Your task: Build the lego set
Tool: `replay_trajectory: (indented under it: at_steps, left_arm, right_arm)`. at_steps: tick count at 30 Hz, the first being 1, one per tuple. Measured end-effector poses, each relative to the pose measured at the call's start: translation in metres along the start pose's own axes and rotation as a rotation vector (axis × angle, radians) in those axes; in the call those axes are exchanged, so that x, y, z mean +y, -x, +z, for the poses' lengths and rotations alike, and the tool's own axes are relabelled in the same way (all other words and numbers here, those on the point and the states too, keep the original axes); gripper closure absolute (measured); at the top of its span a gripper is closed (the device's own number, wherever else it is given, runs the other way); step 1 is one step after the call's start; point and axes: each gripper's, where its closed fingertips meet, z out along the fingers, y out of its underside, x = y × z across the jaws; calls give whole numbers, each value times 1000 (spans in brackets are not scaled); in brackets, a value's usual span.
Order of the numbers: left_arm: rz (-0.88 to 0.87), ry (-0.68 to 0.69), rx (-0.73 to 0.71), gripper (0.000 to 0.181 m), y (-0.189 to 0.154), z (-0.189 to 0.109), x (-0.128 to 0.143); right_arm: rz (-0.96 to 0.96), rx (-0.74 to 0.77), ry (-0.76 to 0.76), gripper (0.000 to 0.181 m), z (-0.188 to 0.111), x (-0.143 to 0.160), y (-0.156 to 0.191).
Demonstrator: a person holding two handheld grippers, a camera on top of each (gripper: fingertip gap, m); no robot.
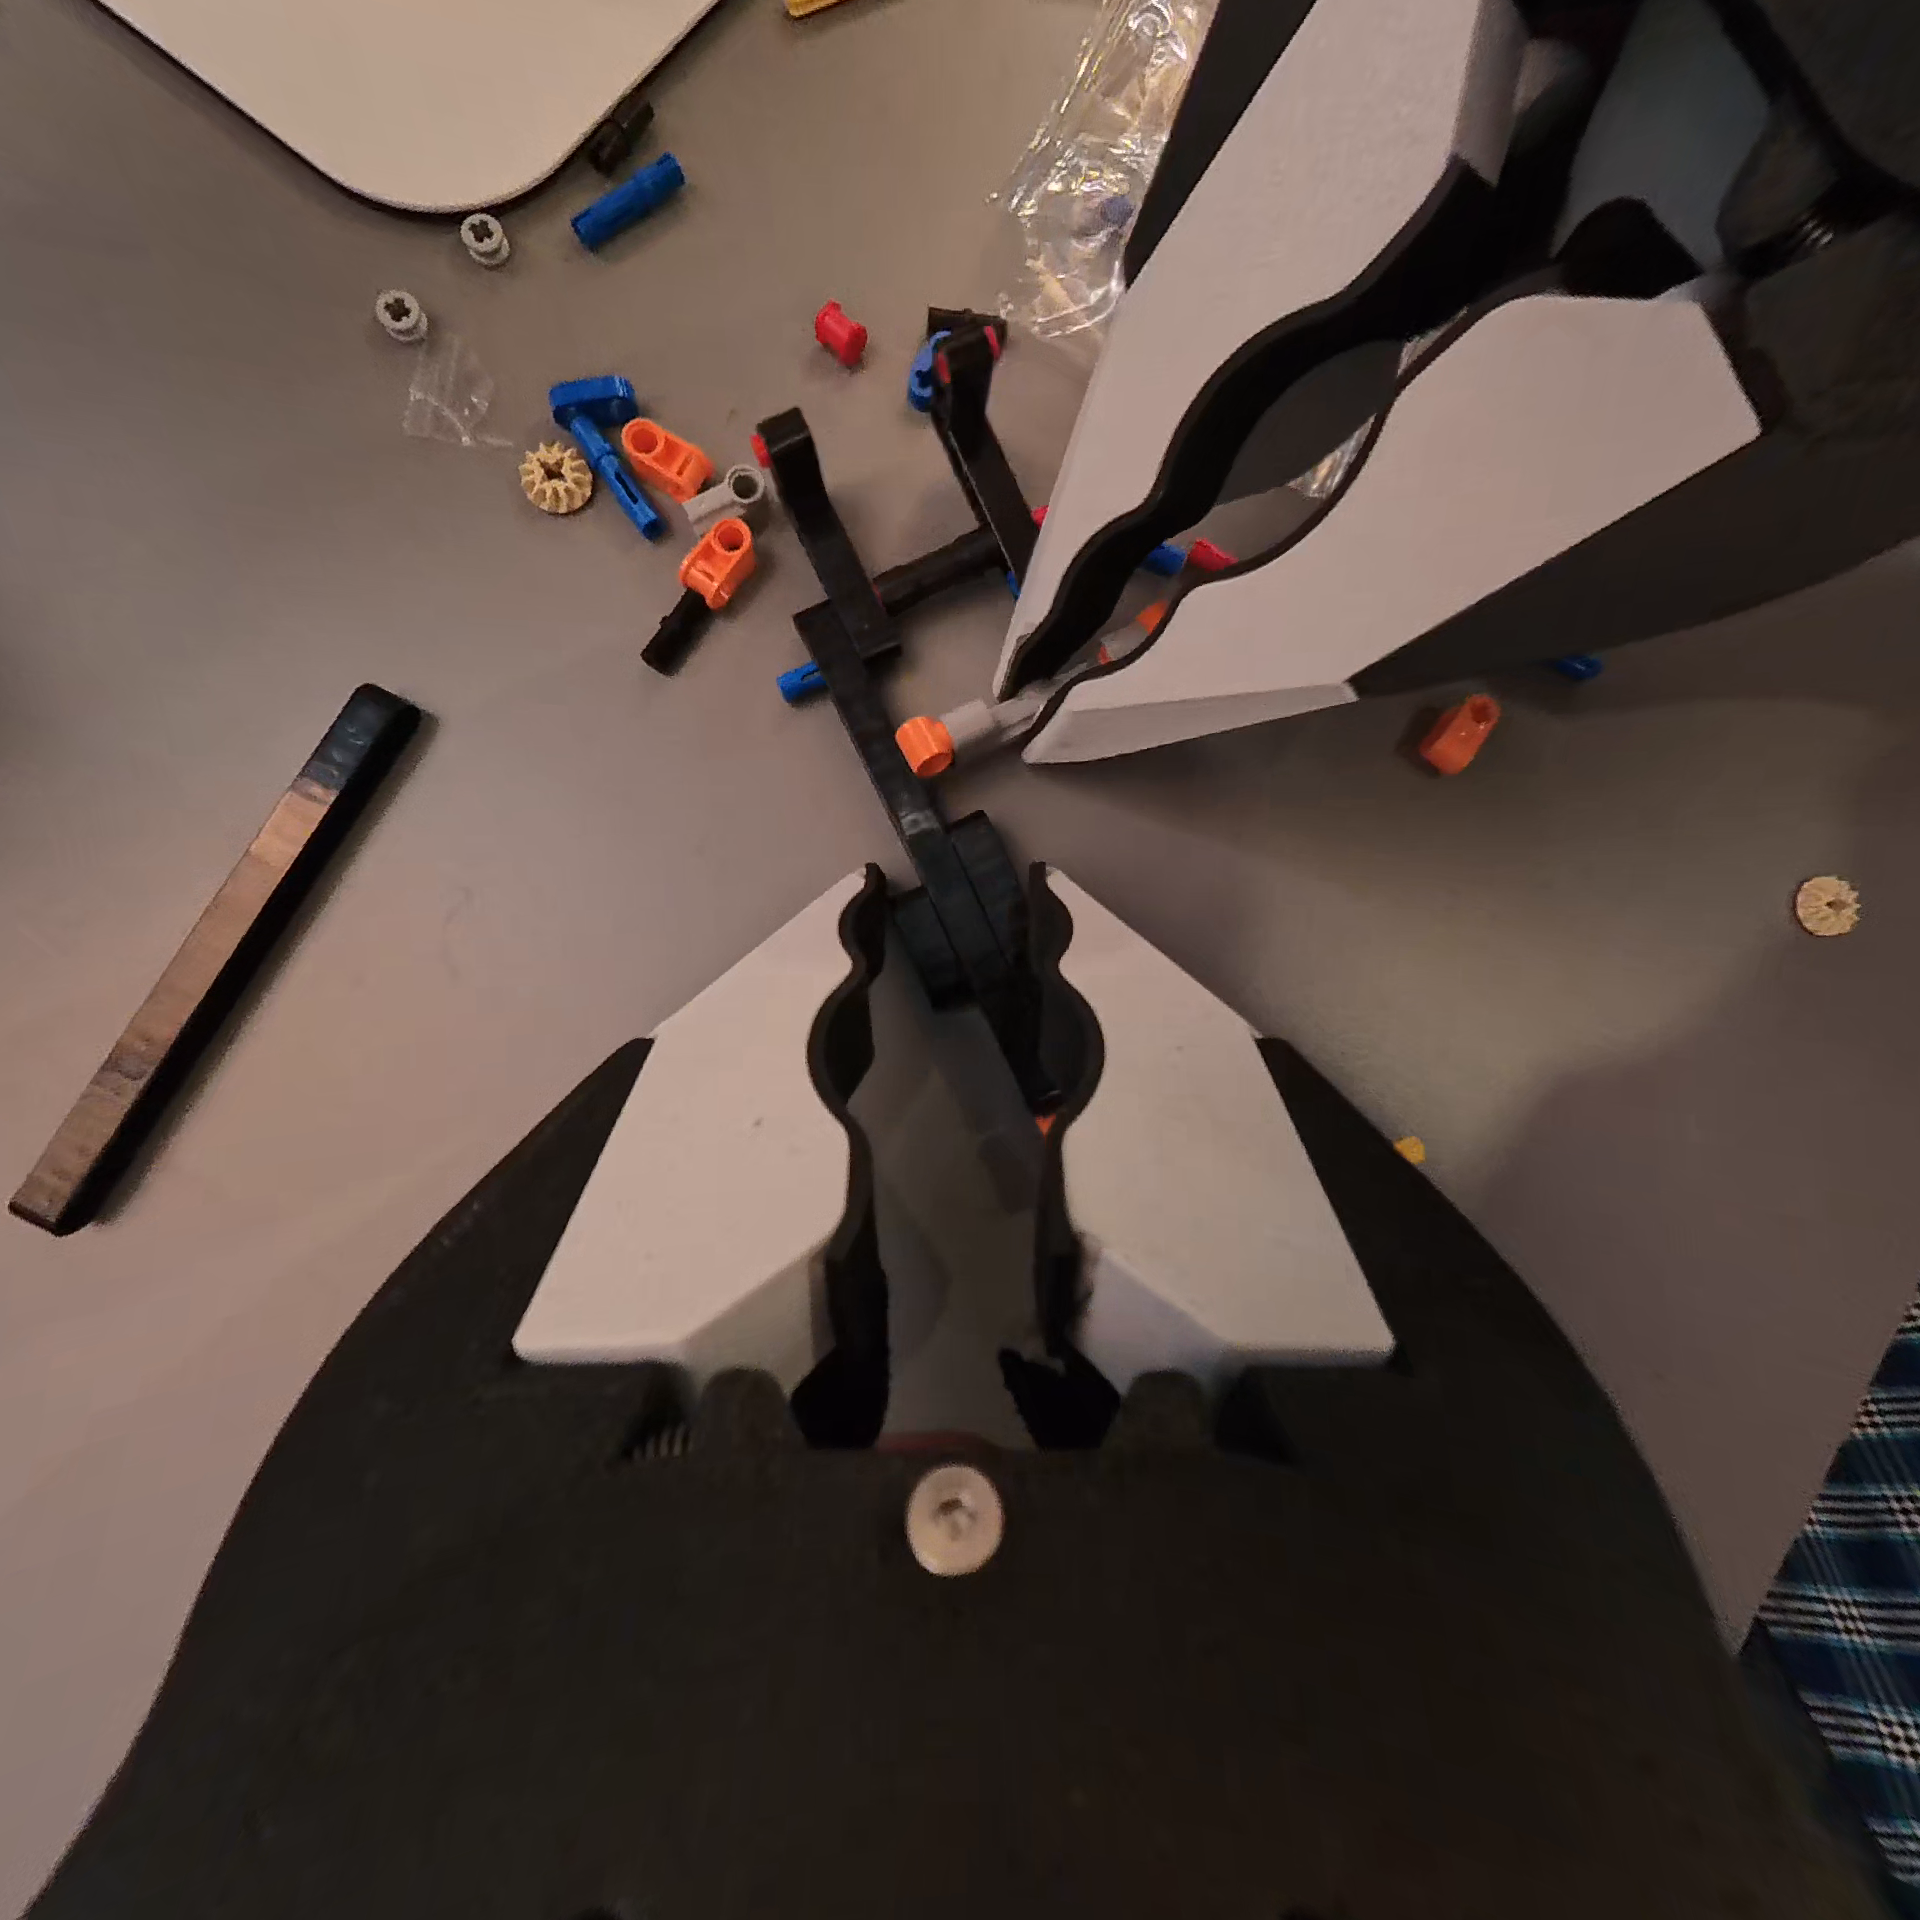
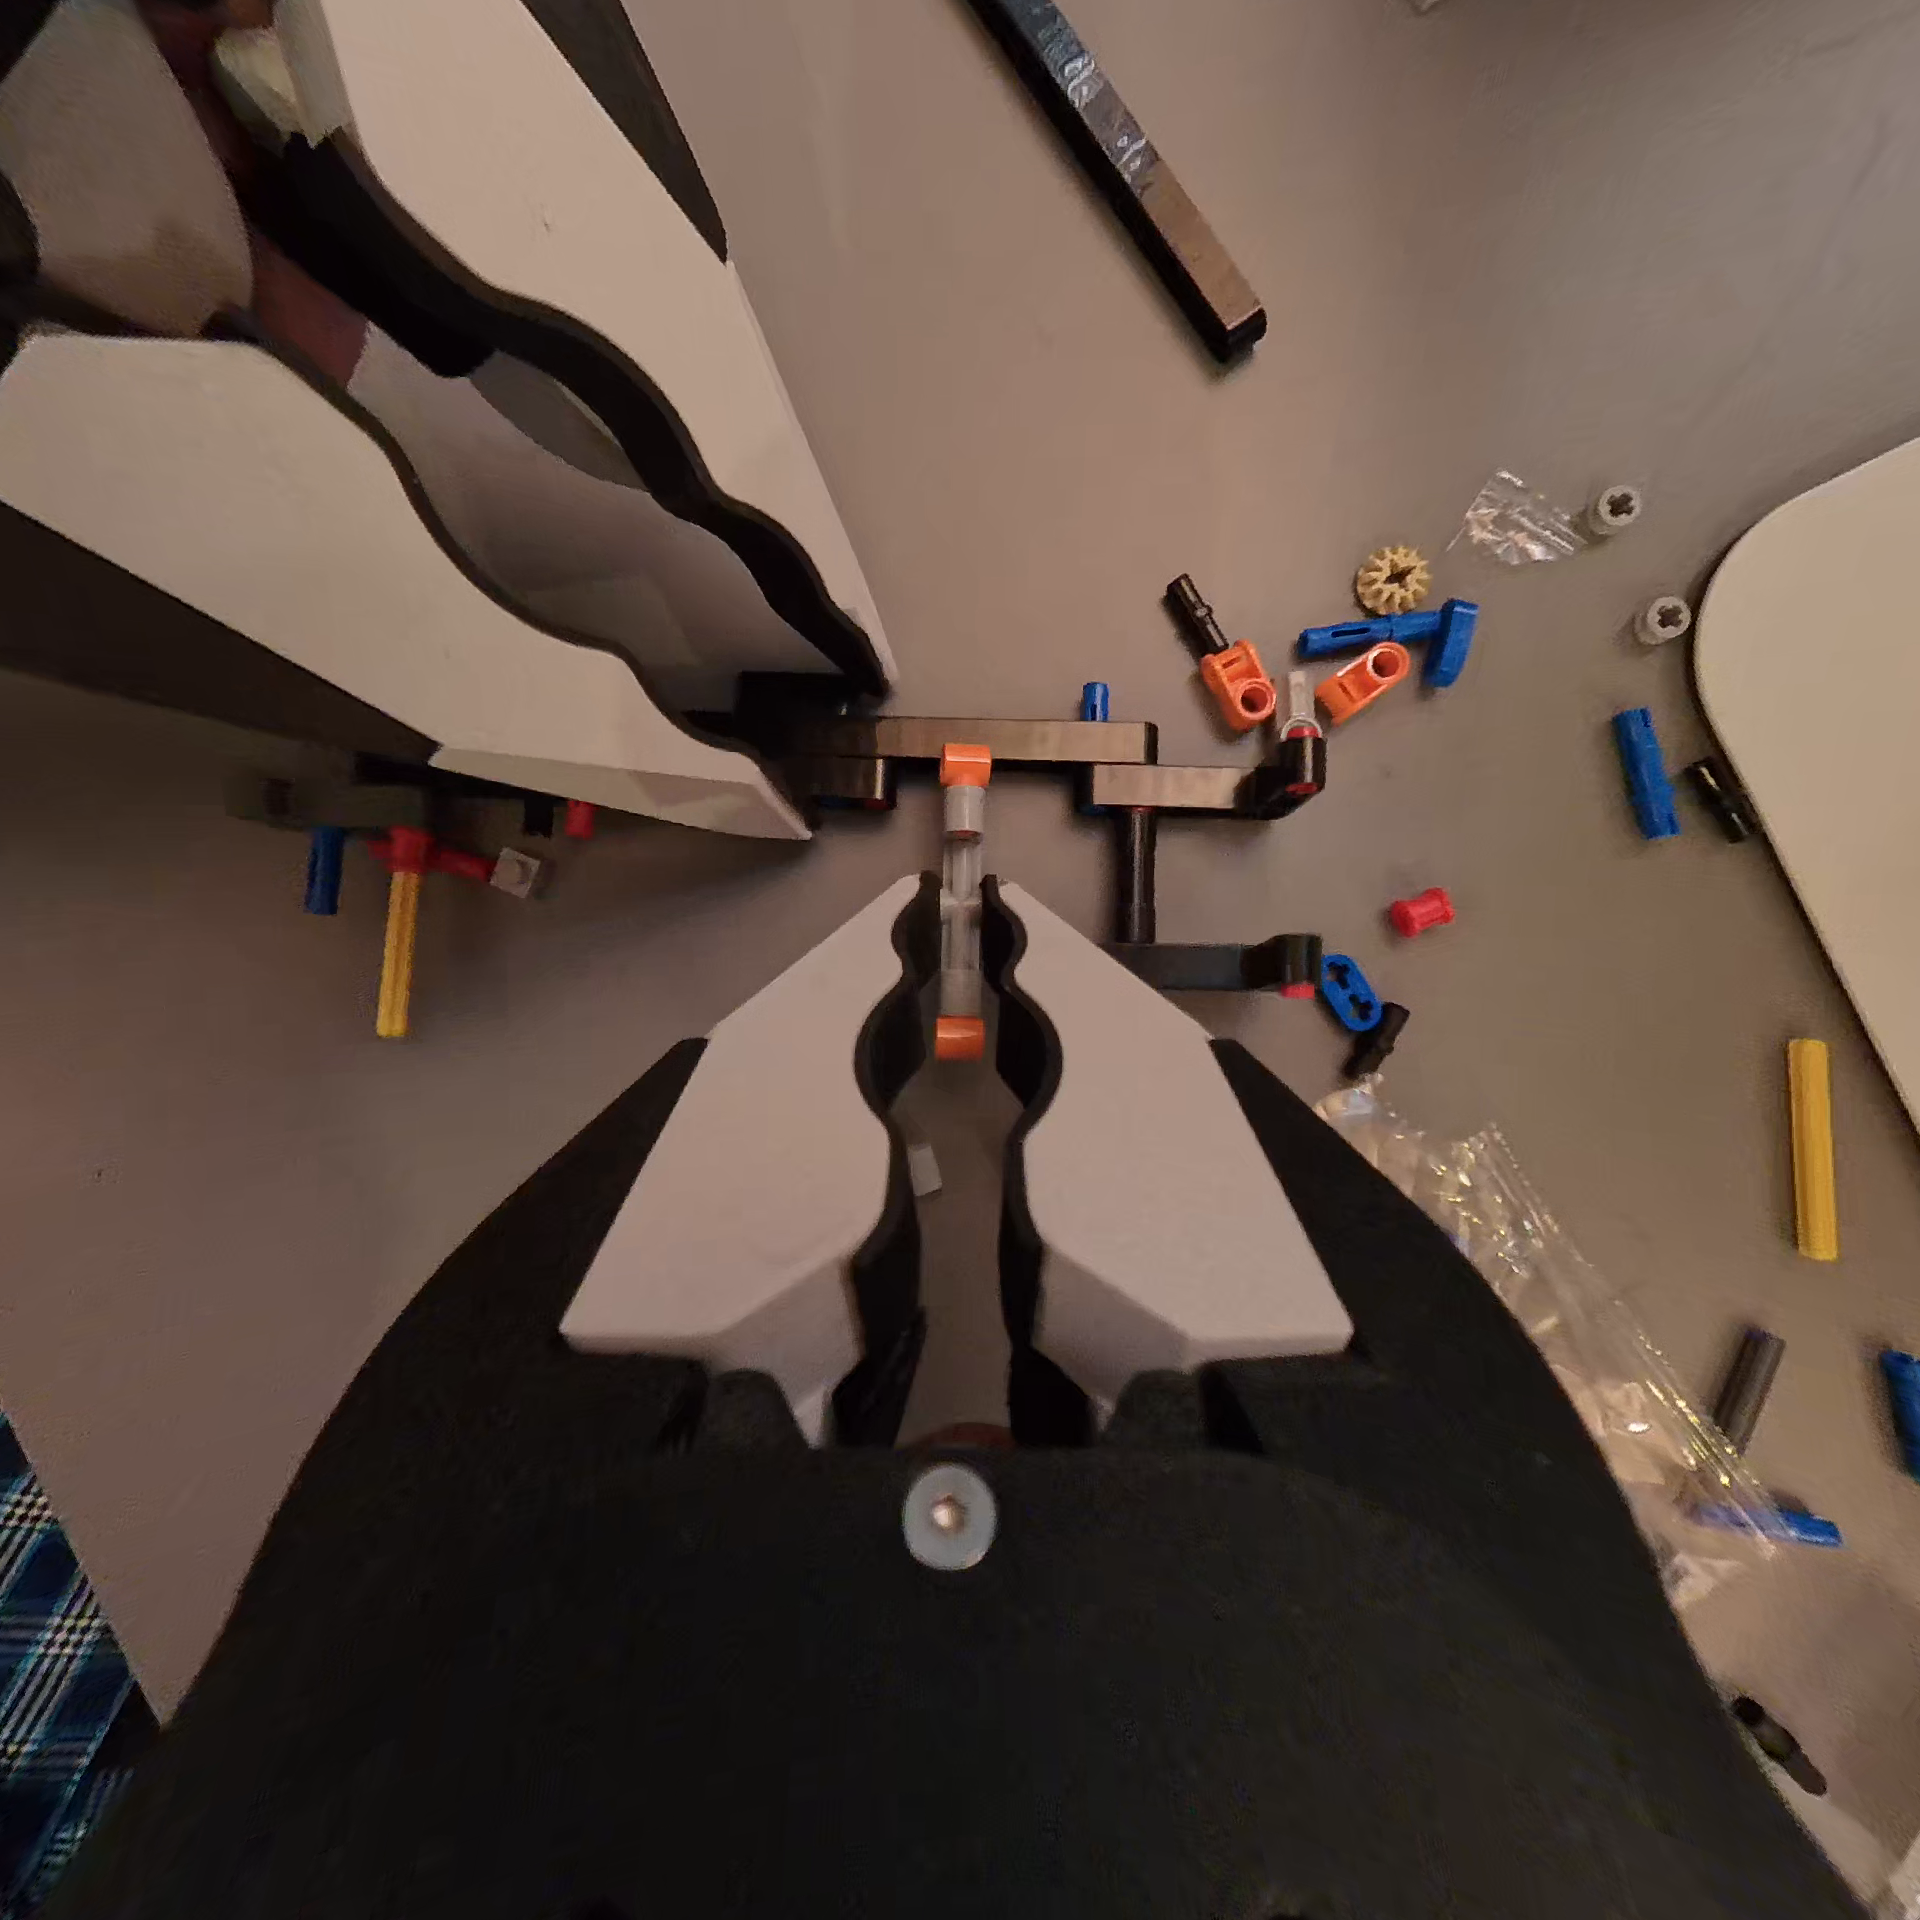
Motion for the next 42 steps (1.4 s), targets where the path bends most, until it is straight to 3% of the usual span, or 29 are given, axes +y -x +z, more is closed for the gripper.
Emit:
replay_trajectory:
  at_steps: [14, 24, 29, 42]
  left_arm:
    - [53, 28, 37, 162, -3, 5, -4]
    - [70, 10, 37, 162, -1, 5, -5]
    - [74, 5, 34, 162, -1, 6, -5]
    - [81, -11, 42, 162, -1, 6, -5]
  right_arm:
    - [-122, 126, 93, 177, 0, 1, -5]
    - [-135, 76, 80, 177, 1, 0, -7]
    - [-232, 89, 110, 177, 2, -1, -3]
    - [-216, 44, 122, 177, 1, 0, -10]
